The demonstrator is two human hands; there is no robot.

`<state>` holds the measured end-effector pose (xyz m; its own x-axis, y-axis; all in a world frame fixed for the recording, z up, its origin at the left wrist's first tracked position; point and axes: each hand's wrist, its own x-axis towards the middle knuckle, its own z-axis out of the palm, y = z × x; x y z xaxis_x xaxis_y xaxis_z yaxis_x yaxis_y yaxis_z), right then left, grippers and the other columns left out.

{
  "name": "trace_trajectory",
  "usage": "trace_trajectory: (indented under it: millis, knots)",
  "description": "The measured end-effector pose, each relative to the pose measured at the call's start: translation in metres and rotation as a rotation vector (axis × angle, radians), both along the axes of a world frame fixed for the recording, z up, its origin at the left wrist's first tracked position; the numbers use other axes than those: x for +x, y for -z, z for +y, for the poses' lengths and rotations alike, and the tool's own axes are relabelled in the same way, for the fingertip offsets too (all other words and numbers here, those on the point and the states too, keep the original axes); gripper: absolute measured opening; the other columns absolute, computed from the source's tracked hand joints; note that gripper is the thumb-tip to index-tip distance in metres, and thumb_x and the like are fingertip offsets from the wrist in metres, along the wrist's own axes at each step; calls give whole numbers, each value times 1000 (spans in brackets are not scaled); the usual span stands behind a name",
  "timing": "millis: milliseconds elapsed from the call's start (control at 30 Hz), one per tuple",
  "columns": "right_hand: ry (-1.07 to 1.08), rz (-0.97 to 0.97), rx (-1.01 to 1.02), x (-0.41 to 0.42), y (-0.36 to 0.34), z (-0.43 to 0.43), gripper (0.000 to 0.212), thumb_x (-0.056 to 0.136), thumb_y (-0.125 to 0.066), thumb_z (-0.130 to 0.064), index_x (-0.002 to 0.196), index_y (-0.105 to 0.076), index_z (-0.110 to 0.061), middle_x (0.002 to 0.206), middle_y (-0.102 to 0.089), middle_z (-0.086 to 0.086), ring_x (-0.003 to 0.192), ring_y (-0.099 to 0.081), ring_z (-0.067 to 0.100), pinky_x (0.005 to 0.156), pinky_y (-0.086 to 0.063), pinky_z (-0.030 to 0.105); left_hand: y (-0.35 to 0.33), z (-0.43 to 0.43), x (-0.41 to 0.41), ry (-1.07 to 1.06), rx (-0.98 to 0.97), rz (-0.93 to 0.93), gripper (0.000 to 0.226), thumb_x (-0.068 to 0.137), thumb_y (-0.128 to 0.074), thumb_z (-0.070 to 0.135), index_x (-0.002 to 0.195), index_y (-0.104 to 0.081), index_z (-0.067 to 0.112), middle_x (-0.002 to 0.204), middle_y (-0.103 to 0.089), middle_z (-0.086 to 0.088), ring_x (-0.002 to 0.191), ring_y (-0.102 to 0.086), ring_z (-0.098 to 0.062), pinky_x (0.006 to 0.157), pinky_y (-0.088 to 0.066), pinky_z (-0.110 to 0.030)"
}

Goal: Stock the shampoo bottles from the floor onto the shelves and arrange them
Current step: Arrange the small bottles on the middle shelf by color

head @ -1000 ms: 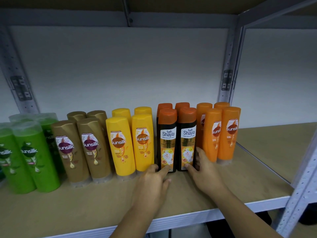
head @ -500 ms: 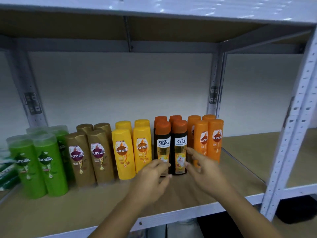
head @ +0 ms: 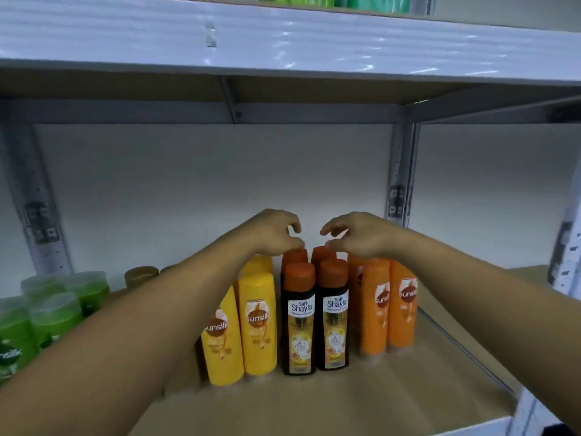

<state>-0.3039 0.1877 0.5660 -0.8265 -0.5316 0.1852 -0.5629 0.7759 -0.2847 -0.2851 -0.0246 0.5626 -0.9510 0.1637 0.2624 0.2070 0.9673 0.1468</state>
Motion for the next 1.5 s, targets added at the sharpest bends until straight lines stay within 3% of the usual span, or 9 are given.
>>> trace_trajectory:
  millis: [133,333,600,733,833,933,1033,1167,1500]
  knots:
    - [29,-118,187,-32,-2,-29,47,96,-58,-32,143,-51,-30,148,-49,-2,132,-49,18,101,-43,31,-2,4,-39,9,-74,-201,51,89,-66,55,130,-62,25,126,-63,1,97,-68,-16,87,-59,-36]
    - [93,-337,230,-49,2,-44,45,95,-62,-26,139,-54,-28,133,-57,3,104,-65,24,85,-60,35,4,5,-60,35,8,-361,39,84,-77,44,111,-72,15,109,-67,-6,74,-76,-23,62,-63,-29]
    - [22,-277,180,-60,9,-35,40,96,-62,-30,136,-58,-28,134,-57,0,88,-60,10,59,-53,18,4,-3,-58,169,28,-313,31,86,-76,33,113,-75,16,109,-72,0,90,-73,-18,73,-64,-37]
    - [17,-238,221,-60,12,-32,49,95,-61,-43,142,-50,-35,146,-49,0,112,-60,22,63,-50,20,5,-4,-53,165,-44,-266,42,89,-72,42,123,-71,19,118,-69,2,92,-70,-14,76,-64,-33]
    - [2,-125,198,-41,5,-22,52,96,-55,-51,144,-47,-33,145,-50,-2,116,-59,21,85,-53,29,-1,-2,-37,182,-171,-70,42,93,-65,49,124,-69,22,118,-69,6,97,-64,-9,84,-56,-30]
    - [-24,-12,102,-16,-4,-6,50,96,-53,-55,138,-54,-28,135,-60,-6,116,-58,15,93,-49,30,-6,2,-11,266,-25,62,29,93,-64,47,111,-73,27,104,-72,11,92,-65,-6,84,-58,-33]
    - [-84,-97,174,4,-2,3,55,90,-65,-50,139,-52,-29,134,-59,-8,114,-58,14,93,-52,32,-3,7,9,284,-68,-46,37,86,-67,54,116,-69,31,101,-70,14,93,-65,-6,82,-59,-34]
    - [-93,-17,345,15,16,-3,55,88,-69,-37,139,-50,-26,128,-61,-3,111,-58,19,94,-52,37,13,17,19,229,-264,-129,51,77,-75,59,117,-66,29,99,-68,9,90,-62,-12,78,-58,-39]
    - [-87,17,226,16,26,-4,50,93,-67,-29,140,-51,-22,133,-58,0,118,-54,20,92,-48,30,20,10,17,219,-240,-99,44,77,-77,58,106,-71,26,91,-68,10,78,-61,-7,66,-54,-27]
